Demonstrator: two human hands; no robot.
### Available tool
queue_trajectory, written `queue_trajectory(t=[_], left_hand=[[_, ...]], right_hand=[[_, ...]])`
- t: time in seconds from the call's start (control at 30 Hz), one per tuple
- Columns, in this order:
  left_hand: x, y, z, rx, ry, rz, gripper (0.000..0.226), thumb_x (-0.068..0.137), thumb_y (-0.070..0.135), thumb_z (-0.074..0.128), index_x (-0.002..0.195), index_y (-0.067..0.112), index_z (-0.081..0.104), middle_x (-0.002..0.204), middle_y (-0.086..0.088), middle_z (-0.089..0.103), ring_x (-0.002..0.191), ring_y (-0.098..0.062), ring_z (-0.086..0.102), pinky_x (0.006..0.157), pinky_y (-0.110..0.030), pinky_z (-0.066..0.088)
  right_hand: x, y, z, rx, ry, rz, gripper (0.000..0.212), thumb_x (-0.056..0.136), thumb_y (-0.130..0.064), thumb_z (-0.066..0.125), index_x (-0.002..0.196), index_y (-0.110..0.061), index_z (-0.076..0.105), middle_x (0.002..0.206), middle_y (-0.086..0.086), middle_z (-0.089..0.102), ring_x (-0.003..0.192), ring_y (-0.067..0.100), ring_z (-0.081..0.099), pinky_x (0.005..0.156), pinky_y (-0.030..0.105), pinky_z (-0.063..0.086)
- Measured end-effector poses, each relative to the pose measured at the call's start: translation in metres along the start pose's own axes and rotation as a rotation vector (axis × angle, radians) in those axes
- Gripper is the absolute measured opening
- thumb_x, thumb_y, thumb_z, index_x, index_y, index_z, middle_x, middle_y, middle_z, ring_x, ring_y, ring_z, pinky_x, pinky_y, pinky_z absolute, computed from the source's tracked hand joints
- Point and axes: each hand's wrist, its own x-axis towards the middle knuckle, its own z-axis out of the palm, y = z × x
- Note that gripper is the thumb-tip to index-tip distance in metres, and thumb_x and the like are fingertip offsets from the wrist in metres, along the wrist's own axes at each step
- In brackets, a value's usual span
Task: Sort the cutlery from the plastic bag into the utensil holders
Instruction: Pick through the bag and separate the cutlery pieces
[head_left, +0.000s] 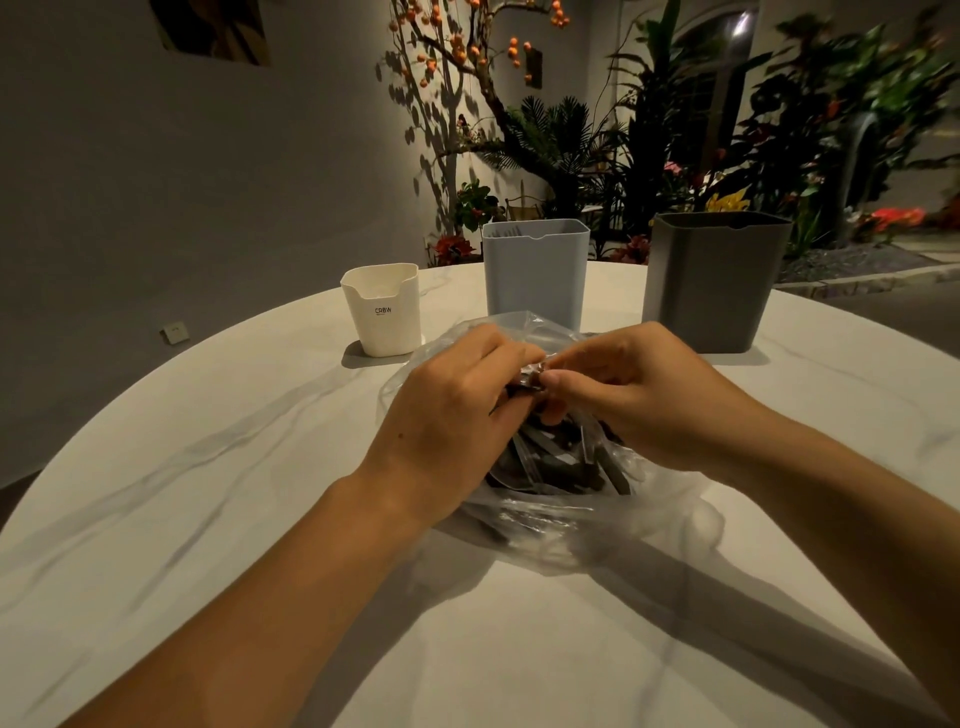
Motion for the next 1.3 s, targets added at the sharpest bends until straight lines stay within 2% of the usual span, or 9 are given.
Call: queue_trajectory(t=[0.1, 0.27, 0.4, 0.53, 0.7, 0.8, 0.93, 1.07, 1.3], left_hand=[[0.001, 0.0, 0.001, -0.021, 0.035, 0.004, 0.025, 0.087, 0.026, 0.07, 0.107, 0.011, 0.07, 0.1, -0.005, 0.068, 0.091, -0.011, 0.058, 0.093, -0.018, 0.042], [0.002, 0.001, -0.003, 0.027, 0.095, 0.015, 0.026, 0.087, 0.034, 0.063, 0.102, 0.013, 0.071, 0.097, -0.002, 0.069, 0.09, -0.011, 0.061, 0.093, -0.002, 0.032], [0.006, 0.002, -0.008, 0.048, 0.16, 0.1, 0.028, 0.089, 0.032, 0.064, 0.099, 0.007, 0.072, 0.091, -0.008, 0.07, 0.081, -0.016, 0.066, 0.082, -0.019, 0.049], [0.008, -0.002, -0.007, 0.022, 0.23, 0.046, 0.033, 0.092, 0.037, 0.062, 0.098, 0.007, 0.074, 0.091, -0.011, 0.065, 0.083, -0.017, 0.056, 0.07, -0.024, 0.052], [0.012, -0.004, -0.005, -0.071, 0.258, -0.036, 0.024, 0.089, 0.032, 0.068, 0.096, 0.009, 0.072, 0.113, -0.012, 0.064, 0.108, -0.015, 0.054, 0.09, -0.021, 0.05], [0.011, -0.003, -0.009, -0.169, 0.232, -0.009, 0.024, 0.094, 0.028, 0.063, 0.099, 0.005, 0.067, 0.104, -0.007, 0.07, 0.099, -0.009, 0.061, 0.089, -0.013, 0.051], [0.015, 0.003, -0.018, -0.276, 0.34, -0.119, 0.029, 0.1, 0.034, 0.052, 0.104, 0.006, 0.058, 0.093, 0.009, 0.066, 0.093, -0.004, 0.065, 0.082, -0.01, 0.054], [0.018, 0.008, -0.021, -0.44, 0.354, -0.252, 0.016, 0.1, 0.032, 0.048, 0.106, 0.017, 0.046, 0.091, 0.019, 0.065, 0.088, 0.003, 0.069, 0.075, -0.012, 0.055], [0.022, 0.009, -0.026, -0.702, 0.435, -0.574, 0.003, 0.104, 0.02, 0.047, 0.106, 0.018, 0.048, 0.093, 0.001, 0.072, 0.086, -0.009, 0.074, 0.073, -0.024, 0.06]], right_hand=[[0.001, 0.002, -0.001, 0.002, -0.001, -0.014, 0.022, 0.092, -0.033, 0.061, 0.109, -0.029, 0.074, 0.091, -0.014, 0.076, 0.088, 0.0, 0.07, 0.08, 0.023, 0.058], [0.002, 0.006, 0.0, 0.055, 0.073, -0.033, 0.02, 0.092, -0.03, 0.062, 0.107, -0.026, 0.075, 0.093, -0.012, 0.075, 0.089, 0.006, 0.07, 0.076, 0.026, 0.059], [0.001, 0.005, 0.005, 0.103, 0.125, -0.107, 0.011, 0.091, -0.029, 0.062, 0.096, -0.033, 0.072, 0.087, -0.01, 0.074, 0.084, 0.008, 0.07, 0.073, 0.025, 0.061], [0.001, 0.003, 0.006, 0.143, 0.183, -0.164, 0.012, 0.093, -0.029, 0.061, 0.098, -0.03, 0.072, 0.086, -0.01, 0.073, 0.083, 0.008, 0.069, 0.07, 0.02, 0.057], [0.003, 0.004, 0.005, 0.227, 0.222, -0.123, 0.015, 0.096, -0.025, 0.06, 0.1, -0.018, 0.072, 0.092, -0.003, 0.073, 0.086, 0.011, 0.071, 0.071, 0.024, 0.059], [0.004, 0.004, 0.003, 0.402, 0.231, -0.077, 0.014, 0.095, -0.019, 0.061, 0.095, -0.012, 0.073, 0.089, 0.001, 0.074, 0.084, 0.015, 0.072, 0.071, 0.025, 0.059], [0.003, 0.003, 0.001, 0.526, 0.266, -0.052, 0.013, 0.092, -0.018, 0.064, 0.091, -0.01, 0.074, 0.085, 0.006, 0.073, 0.078, 0.017, 0.071, 0.072, 0.025, 0.058], [0.003, 0.002, 0.005, 0.494, 0.282, -0.044, 0.008, 0.089, -0.014, 0.067, 0.092, -0.01, 0.073, 0.082, 0.004, 0.074, 0.08, 0.02, 0.074, 0.071, 0.026, 0.06], [0.004, 0.005, 0.008, 0.259, 0.303, -0.023, 0.008, 0.092, -0.018, 0.065, 0.097, -0.013, 0.07, 0.081, 0.0, 0.072, 0.072, 0.011, 0.072, 0.064, 0.021, 0.058]])
